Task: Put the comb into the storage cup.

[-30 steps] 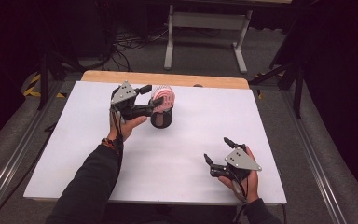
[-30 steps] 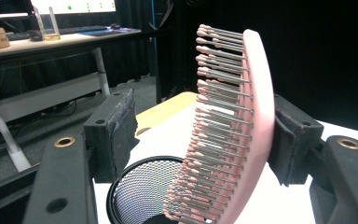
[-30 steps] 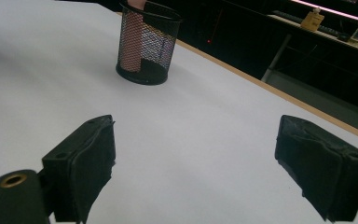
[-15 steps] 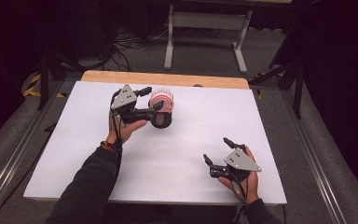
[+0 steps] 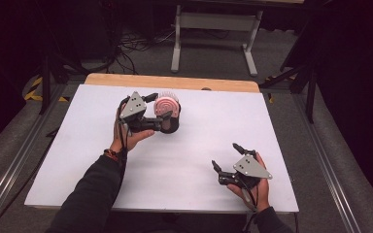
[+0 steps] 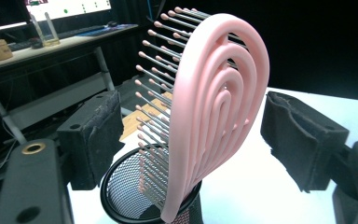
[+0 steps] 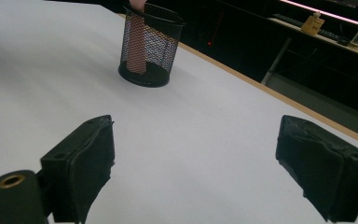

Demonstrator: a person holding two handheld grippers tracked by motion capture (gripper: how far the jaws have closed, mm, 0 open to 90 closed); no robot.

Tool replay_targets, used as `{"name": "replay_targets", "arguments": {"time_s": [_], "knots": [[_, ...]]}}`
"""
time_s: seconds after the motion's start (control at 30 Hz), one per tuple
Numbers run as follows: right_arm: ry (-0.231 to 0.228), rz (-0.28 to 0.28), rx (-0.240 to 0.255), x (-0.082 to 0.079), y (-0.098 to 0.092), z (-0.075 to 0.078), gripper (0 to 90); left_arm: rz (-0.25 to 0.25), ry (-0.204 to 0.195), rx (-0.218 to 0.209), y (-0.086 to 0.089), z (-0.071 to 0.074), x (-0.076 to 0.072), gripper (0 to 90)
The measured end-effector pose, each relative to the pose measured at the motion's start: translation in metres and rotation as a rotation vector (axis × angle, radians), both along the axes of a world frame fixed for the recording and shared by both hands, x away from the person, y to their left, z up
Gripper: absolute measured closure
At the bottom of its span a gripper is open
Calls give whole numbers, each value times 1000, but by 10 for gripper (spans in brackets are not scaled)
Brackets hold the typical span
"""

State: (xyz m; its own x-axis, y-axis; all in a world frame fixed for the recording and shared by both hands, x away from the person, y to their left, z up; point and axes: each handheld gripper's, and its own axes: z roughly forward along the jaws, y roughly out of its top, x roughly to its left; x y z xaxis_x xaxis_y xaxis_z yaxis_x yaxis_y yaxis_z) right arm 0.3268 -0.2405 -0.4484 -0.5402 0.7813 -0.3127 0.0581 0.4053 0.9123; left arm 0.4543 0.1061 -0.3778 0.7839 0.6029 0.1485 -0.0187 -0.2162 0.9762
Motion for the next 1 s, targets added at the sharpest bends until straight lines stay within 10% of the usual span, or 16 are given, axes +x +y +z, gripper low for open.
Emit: {"name": "replay_targets", "arguments": {"time_s": [1.0], "knots": [[-24,11,7,-5,3,5,117,15,-47,73,8,11,-15,69]]}}
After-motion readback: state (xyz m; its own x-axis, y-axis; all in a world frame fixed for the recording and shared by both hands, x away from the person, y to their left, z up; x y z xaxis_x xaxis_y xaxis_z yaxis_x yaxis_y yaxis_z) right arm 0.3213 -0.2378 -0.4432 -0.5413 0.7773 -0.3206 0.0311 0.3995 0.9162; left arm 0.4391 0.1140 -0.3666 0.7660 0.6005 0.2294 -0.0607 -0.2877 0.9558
